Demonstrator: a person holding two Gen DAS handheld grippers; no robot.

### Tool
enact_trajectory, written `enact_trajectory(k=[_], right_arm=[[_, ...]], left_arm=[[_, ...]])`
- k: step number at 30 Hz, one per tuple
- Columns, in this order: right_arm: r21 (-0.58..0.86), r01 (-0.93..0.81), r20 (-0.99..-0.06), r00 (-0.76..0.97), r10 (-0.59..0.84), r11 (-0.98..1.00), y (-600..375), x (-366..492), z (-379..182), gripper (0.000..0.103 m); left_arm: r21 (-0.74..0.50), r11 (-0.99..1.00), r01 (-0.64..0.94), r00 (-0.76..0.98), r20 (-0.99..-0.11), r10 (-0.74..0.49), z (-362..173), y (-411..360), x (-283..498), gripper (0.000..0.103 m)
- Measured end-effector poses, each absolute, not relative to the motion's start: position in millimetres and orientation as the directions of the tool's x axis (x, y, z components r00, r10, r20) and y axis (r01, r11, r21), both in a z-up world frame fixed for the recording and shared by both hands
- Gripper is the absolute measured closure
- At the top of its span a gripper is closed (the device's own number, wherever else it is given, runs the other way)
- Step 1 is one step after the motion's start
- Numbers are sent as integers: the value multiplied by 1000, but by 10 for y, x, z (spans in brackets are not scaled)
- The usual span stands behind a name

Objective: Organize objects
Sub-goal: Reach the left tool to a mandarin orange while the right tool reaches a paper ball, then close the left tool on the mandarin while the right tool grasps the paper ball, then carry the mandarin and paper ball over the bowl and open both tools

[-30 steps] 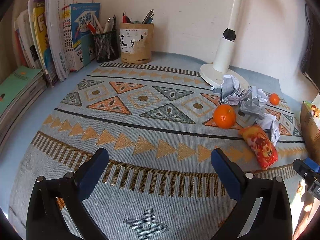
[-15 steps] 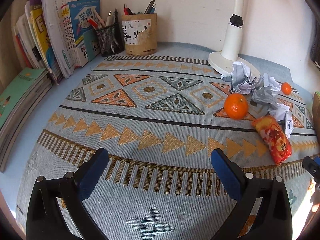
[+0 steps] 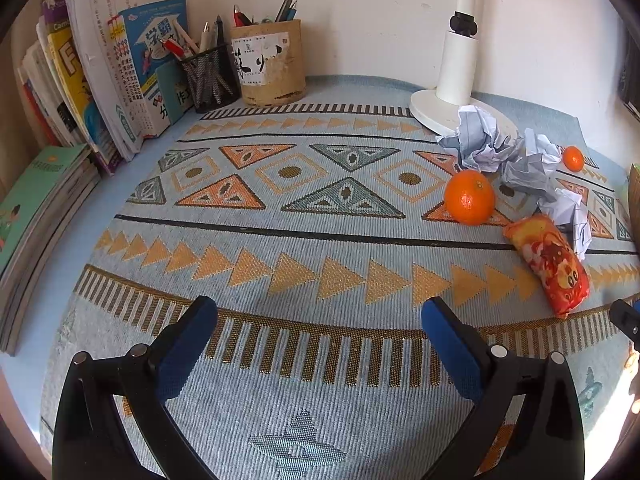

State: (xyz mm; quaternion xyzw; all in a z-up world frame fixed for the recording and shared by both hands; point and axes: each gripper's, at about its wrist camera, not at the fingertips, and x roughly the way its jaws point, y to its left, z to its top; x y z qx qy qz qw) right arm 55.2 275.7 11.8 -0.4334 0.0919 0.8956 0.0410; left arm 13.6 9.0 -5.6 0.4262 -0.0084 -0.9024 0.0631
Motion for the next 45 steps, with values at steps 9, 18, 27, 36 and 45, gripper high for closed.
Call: enact_trajectory(k=[9, 18, 27, 36, 45], right_arm=[[219, -15, -792, -587, -169, -976, 2685, 275, 357, 4], [199, -22, -835, -528, -158, -980, 2458, -313, 154, 37], [208, 33, -795, -576, -189, -978, 2452, -267, 147, 58], [217, 14, -793, -581, -184, -976, 2616, 508, 300, 57], [216, 18, -815, -547, -191, -976, 2673, 1097, 180, 55]], left_arm=[[-25, -973, -229, -627, -760, 167, 247, 332, -156, 4], [-137, -945, -297, -560, -777, 289, 108, 555, -673, 20], [-17, -943, -332, -574, -790, 216, -18, 795, -669, 68], [-47, -963, -267, -616, -760, 208, 138, 540, -66, 68], [-87, -979, -183, -611, -770, 183, 7, 280, 340, 68]])
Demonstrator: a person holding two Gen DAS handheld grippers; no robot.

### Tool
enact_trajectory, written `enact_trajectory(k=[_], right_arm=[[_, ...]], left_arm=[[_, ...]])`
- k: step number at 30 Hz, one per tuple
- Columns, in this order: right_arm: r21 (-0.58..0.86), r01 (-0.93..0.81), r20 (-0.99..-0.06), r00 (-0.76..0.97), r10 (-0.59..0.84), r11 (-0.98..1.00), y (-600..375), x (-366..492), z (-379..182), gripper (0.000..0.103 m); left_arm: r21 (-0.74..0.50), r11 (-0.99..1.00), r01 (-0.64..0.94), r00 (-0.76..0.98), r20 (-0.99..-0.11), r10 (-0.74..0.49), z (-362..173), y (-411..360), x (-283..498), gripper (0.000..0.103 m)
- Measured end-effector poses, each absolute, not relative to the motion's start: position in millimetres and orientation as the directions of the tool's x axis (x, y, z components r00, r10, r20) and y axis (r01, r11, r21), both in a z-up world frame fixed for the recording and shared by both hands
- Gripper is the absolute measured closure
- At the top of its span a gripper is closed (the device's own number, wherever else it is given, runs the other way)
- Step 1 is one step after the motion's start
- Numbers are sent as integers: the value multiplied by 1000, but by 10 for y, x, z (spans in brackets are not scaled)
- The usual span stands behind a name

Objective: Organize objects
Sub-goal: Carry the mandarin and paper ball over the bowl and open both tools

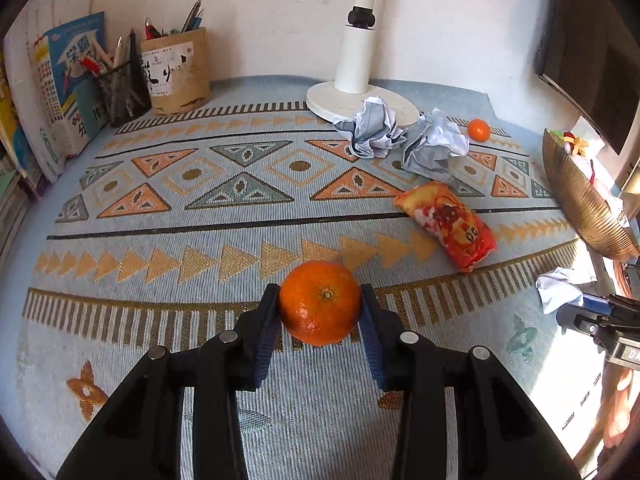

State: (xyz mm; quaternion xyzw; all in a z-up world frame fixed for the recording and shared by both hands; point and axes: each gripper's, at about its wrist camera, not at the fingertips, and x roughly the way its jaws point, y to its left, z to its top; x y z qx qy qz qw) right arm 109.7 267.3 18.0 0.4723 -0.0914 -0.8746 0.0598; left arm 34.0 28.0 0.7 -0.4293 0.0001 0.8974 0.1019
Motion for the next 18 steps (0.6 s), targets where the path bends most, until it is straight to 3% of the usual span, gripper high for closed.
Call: enact_trajectory(k=[1, 5, 6, 10, 11, 14, 18], right_arm=[[218, 24, -817, -543, -196, -976, 2660, 1106, 176, 52], [298, 25, -799, -541, -264, -954, 2672, 1118, 159, 21], [302, 21, -795, -546, -264, -953, 2671, 1114, 158, 20], [291, -21, -793, -565, -229, -956, 2658, 1054, 165, 20], [262, -26, -799, -566, -202, -965, 2625, 1039, 169, 23], [106, -32, -812, -580, -68, -994, 2472, 1019, 159, 47], [145, 27, -789, -600, -132, -989, 2467, 1112, 223, 51]], left_arm=[[-72, -982, -176, -615, -771, 167, -16, 293, 355, 68], [20, -988, -156, -640, -764, 86, -39, 383, 390, 67], [30, -986, -163, -636, -768, 82, -46, 402, 382, 67], [18, -986, -166, -636, -766, 93, -45, 377, 378, 67], [6, -986, -165, -634, -767, 102, -45, 358, 374, 67], [-4, -987, -158, -633, -767, 104, -46, 360, 376, 67], [36, -984, -173, -649, -756, 86, -16, 440, 413, 67]])
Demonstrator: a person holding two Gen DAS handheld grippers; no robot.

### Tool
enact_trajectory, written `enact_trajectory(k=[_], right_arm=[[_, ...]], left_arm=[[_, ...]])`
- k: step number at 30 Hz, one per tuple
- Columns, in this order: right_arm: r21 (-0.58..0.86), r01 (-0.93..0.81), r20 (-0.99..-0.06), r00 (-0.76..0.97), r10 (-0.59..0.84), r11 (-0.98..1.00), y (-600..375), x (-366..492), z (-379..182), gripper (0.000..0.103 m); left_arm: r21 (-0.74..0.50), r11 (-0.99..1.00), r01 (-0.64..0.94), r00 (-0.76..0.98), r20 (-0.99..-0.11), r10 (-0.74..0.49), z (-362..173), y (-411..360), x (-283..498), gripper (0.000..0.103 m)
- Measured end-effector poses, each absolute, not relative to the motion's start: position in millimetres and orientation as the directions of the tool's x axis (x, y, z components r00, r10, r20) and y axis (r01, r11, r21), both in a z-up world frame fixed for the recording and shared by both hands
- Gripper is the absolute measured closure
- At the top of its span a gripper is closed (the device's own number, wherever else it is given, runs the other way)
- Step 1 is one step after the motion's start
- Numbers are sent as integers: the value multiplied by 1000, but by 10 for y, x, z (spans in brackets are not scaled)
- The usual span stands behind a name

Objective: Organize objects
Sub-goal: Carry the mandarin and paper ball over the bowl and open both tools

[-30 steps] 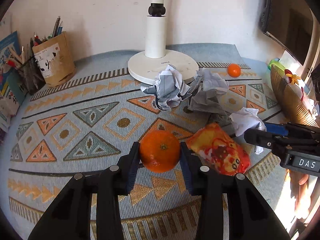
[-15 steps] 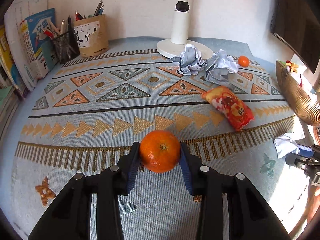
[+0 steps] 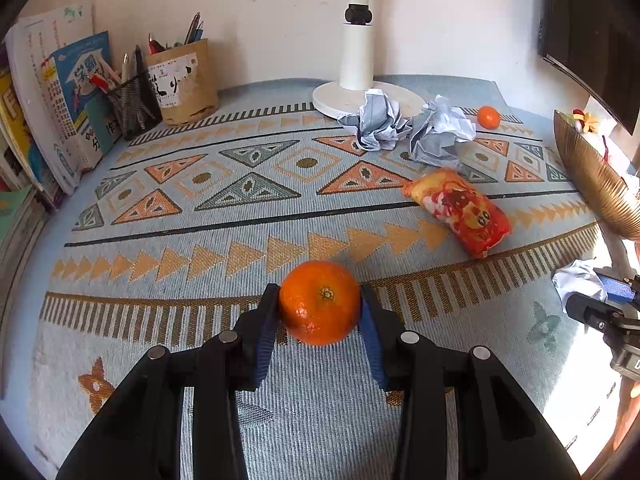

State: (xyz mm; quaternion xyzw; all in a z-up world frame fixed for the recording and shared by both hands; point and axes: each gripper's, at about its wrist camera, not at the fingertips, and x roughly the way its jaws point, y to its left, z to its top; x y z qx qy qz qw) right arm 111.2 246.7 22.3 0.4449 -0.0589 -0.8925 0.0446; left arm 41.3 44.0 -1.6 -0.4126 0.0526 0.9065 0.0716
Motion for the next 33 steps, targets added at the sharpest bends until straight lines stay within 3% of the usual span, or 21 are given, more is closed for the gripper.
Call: enact_trajectory(k=[5, 11, 15, 21, 24, 25, 26, 28, 33], right_arm=[[166, -10, -701, -705, -111, -986, 2853, 1318, 763, 51], [101, -299, -574, -797, 190, -949, 3804, 1376, 1477, 50], [107, -425, -557, -774, 300, -899, 4326, 1228, 1696, 50], [-19, -586, -535, -679, 503, -810, 4661, 908, 1804, 48], [-20, -577, -574, -662, 482, -816, 4830, 677, 1753, 44], [-9, -579, -599, -650, 468, -816, 4882, 622, 1721, 44], [13, -573, -606, -656, 450, -819, 4919, 608, 1701, 42], [30, -564, -606, -667, 434, -825, 4934, 641, 1686, 41], [69, -530, -581, -710, 398, -845, 4757, 906, 1707, 37]], left_arm=[[-31, -955, -294, -661, -716, 226, 372, 762, 416, 67], [-68, -860, -506, -646, -631, 430, 1106, 1808, 152, 67], [-62, -797, -601, -620, -593, 514, 1329, 2547, -63, 67], [-200, -715, -669, -488, -608, 626, 1295, 3253, -410, 67], [-204, -677, -707, -463, -591, 661, 1272, 3501, -482, 67], [-206, -659, -723, -449, -585, 675, 1259, 3559, -498, 61], [-198, -663, -722, -455, -587, 670, 1247, 3596, -512, 43], [-177, -691, -701, -488, -588, 645, 1245, 3613, -515, 18], [-207, -703, -681, -498, -573, 651, 1315, 3240, -384, 16]])
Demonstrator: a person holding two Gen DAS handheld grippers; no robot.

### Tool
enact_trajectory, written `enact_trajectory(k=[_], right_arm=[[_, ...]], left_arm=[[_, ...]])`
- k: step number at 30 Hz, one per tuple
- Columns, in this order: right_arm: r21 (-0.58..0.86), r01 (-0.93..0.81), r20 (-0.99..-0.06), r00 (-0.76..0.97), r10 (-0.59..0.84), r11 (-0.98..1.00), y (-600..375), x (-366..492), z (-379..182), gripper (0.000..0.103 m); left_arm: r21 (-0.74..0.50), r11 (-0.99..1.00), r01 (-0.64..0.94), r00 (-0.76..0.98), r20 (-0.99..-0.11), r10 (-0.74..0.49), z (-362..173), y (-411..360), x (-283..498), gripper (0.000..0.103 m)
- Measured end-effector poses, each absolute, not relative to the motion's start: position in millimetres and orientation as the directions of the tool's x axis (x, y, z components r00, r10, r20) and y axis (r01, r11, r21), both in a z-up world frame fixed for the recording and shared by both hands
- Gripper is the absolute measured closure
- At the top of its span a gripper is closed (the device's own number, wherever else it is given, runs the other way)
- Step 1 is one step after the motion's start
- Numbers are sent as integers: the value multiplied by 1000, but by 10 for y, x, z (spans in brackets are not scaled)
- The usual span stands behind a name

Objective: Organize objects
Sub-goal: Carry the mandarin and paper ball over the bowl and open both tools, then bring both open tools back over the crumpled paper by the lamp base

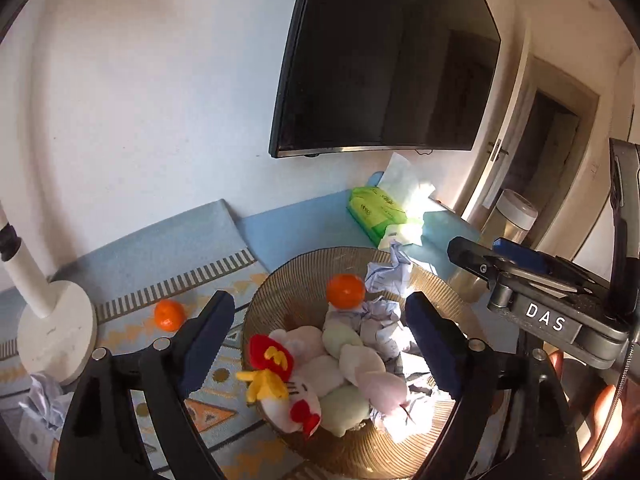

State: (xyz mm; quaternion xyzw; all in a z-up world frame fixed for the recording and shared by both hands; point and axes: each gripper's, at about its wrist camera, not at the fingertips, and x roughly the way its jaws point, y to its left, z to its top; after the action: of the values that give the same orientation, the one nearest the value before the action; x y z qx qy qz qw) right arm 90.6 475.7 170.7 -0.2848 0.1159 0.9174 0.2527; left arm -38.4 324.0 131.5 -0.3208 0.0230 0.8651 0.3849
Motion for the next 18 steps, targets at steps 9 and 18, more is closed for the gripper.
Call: enact_trajectory(k=[9, 18], right_arm=[[106, -277, -456, -867, 201, -955, 3639, 1322, 2004, 17], [-103, -132, -451, -877, 165, -986, 2353, 1206, 1419, 0]], left_arm=[[-162, -819, -551, -655, -524, 545, 1460, 1930, 140, 9], [-178, -965, -191, -731, -631, 261, 640, 309, 323, 10]])
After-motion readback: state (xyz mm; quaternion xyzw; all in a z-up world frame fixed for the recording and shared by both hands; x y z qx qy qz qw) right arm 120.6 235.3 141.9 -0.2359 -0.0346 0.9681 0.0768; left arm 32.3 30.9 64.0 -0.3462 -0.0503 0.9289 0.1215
